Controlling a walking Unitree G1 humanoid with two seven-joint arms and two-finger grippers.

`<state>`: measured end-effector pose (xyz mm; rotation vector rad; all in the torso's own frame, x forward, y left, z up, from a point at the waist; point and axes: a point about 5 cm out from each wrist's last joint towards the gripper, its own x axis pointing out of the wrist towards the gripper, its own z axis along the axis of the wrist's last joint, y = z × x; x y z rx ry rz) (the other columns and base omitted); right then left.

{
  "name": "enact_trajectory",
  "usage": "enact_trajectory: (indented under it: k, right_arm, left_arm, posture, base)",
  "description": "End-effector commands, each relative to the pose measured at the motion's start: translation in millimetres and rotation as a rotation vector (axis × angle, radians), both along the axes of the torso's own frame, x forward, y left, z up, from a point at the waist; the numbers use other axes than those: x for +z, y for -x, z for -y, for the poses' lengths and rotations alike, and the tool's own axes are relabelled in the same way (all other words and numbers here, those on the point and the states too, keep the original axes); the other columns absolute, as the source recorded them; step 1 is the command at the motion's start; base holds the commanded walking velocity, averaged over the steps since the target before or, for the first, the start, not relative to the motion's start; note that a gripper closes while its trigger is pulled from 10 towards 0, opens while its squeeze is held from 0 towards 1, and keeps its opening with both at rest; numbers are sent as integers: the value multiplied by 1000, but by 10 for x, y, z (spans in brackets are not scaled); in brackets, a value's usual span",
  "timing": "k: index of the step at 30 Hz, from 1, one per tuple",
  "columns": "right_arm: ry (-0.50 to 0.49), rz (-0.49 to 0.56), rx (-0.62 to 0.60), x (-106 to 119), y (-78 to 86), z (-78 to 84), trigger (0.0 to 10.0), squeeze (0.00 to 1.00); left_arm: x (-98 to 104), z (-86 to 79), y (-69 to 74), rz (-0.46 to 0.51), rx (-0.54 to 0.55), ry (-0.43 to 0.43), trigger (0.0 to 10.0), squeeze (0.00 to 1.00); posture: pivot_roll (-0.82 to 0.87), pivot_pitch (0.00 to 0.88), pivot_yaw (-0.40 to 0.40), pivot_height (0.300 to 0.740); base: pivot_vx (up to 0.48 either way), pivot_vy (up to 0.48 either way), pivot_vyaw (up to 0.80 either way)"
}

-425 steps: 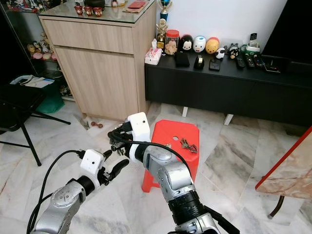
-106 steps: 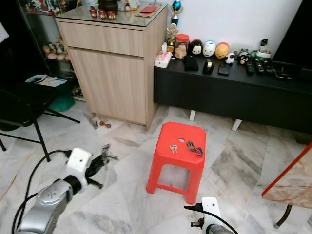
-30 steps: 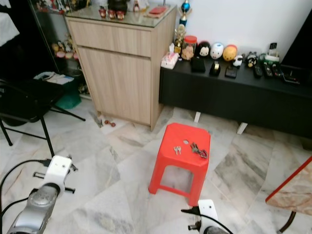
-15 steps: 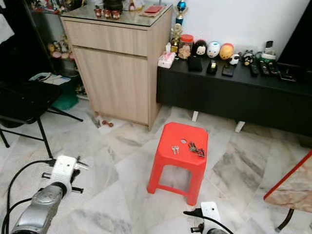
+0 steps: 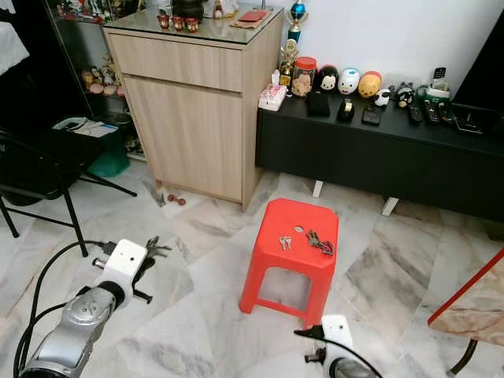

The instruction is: Hang keys on a hook

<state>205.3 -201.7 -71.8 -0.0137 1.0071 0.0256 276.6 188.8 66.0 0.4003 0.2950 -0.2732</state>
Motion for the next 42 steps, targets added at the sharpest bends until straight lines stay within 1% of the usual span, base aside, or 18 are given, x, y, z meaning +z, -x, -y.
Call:
enact_trajectory:
  k: [1,2,6,8,9,10,11,13,20,21,22,25,27,30,33,36,38,42]
  right_arm:
    - [-12,63,-27,78,-118,38,10000,0]
    - [-20,88,-38,108,-165,38,10000,0]
    - [-21,135,-48,185,-280,46,10000,0]
    - [-29,171,-55,254,-380,46,10000,0]
    - [-39,209,-59,326,-478,41,10000,0]
    - [-39,209,-59,326,-478,41,10000,0]
    - [-46,250,-61,403,-572,40,10000,0]
    - [-53,305,-71,508,-690,50,10000,0]
    - [-83,415,-80,704,-889,17,10000,0]
    - [-83,415,-80,704,-889,17,10000,0]
    - [-95,459,-87,771,-944,10,10000,0]
    - [-93,499,-88,835,-985,15,10000,0]
    - [-97,550,-86,932,-1034,6,10000,0]
    - [-98,593,-77,1015,-1059,-13,10000,0]
    - [-107,629,-72,1093,-1067,-45,10000,0]
    - [-140,689,-24,1265,-1051,-190,10000,0]
    - [-148,695,-19,1293,-1042,-219,10000,0]
    - [-191,686,41,1397,-982,-366,10000,0]
  left_arm:
    - [76,44,3,38,-44,11,10000,0]
    - [116,83,-5,58,-61,33,10000,0]
    - [178,161,-18,95,-78,72,10000,0]
    - [186,184,-16,99,-83,76,10000,0]
    - [191,198,-10,99,-92,83,10000,0]
    - [191,198,-10,99,-92,83,10000,0]
    - [200,213,-3,100,-106,93,10000,0]
    - [207,234,5,96,-129,97,10000,0]
    - [217,249,23,94,-154,101,10000,0]
    - [217,249,23,94,-154,101,10000,0]
    - [228,255,27,97,-160,106,10000,0]
    - [245,262,29,103,-165,114,10000,0]
    - [255,264,35,106,-170,121,10000,0]
    - [251,270,47,100,-183,123,10000,0]
    - [245,281,61,96,-198,129,10000,0]
    - [240,326,73,88,-223,142,10000,0]
    - [242,340,74,88,-229,148,10000,0]
    - [248,428,84,87,-259,179,10000,0]
  posture:
    - [35,0,-70,740]
    - [31,0,-69,740]
    - [30,0,-65,740]
    - [28,0,-64,740]
    - [26,0,-63,740]
    - [26,0,-63,740]
    - [24,0,-61,740]
    - [25,0,-57,740]
    - [17,0,-53,740]
    - [17,0,-53,740]
    - [19,0,-54,740]
    - [19,0,-55,740]
    - [12,0,-51,740]
    - [7,0,-47,740]
    - [-2,0,-40,740]
    - [-14,0,-30,740]
    - [-18,0,-28,740]
    - [-30,0,-24,740]
  base:
    - [0,0,0]
    - [0,0,0]
    - [0,-131,0]
    - [0,-405,0]
    - [0,-480,0]
    - [0,-480,0]
    - [0,-480,0]
    - [0,-480,0]
    - [0,-480,0]
    - [0,-480,0]
    - [0,-480,0]
    - [0,-480,0]
    - [0,-480,0]
    - [0,-417,0]
    - [0,0,0]
    - [0,0,0]
    - [0,0,0]
    - [0,0,-717]
